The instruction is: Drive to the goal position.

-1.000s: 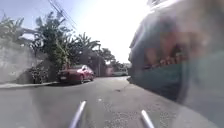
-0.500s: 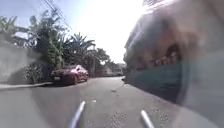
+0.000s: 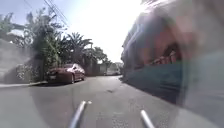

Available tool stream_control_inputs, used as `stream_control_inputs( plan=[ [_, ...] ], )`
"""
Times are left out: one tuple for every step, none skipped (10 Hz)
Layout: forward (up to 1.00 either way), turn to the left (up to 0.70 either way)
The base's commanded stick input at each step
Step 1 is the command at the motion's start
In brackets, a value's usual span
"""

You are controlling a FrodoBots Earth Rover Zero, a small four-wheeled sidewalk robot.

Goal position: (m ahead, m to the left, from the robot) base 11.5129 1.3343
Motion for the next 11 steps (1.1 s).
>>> stream_control_inputs(
  plan=[
    [0.30, 0.00],
    [0.30, 0.00],
    [0.30, 0.00],
    [0.30, 0.00],
    [0.35, 0.00],
    [0.42, 0.00],
    [0.48, 0.00],
    [0.50, 0.00],
    [0.50, 0.00],
    [0.50, 0.00],
    [0.50, 0.00]
  ],
)
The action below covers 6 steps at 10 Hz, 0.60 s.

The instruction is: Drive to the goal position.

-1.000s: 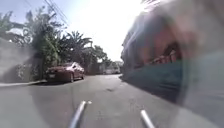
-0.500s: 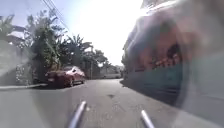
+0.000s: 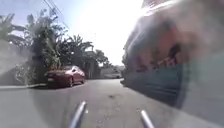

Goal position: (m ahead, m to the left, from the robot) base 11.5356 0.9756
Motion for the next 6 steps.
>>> stream_control_inputs(
  plan=[
    [0.50, 0.00],
    [0.50, 0.00],
    [0.70, 0.00],
    [0.70, 0.00],
    [0.70, 0.00],
    [0.70, 0.00]
  ],
)
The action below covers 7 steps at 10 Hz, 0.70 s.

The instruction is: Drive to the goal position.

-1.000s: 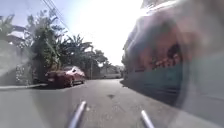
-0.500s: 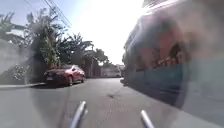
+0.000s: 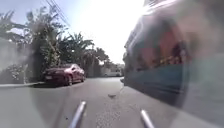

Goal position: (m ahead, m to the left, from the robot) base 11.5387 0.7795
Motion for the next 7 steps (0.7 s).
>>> stream_control_inputs(
  plan=[
    [0.70, 0.00],
    [0.70, 0.00],
    [0.70, 0.00],
    [0.70, 0.00],
    [0.70, 0.00],
    [0.70, 0.00],
    [0.70, 0.00]
  ],
)
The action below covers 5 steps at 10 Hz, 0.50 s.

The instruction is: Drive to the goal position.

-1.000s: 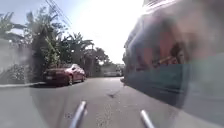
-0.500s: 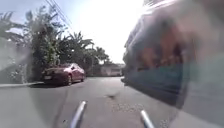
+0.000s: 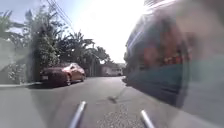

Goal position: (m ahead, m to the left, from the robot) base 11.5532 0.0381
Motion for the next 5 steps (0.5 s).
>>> stream_control_inputs(
  plan=[
    [0.70, 0.00],
    [0.70, 0.00],
    [0.70, 0.00],
    [0.70, 0.00],
    [0.70, 0.00]
  ],
)
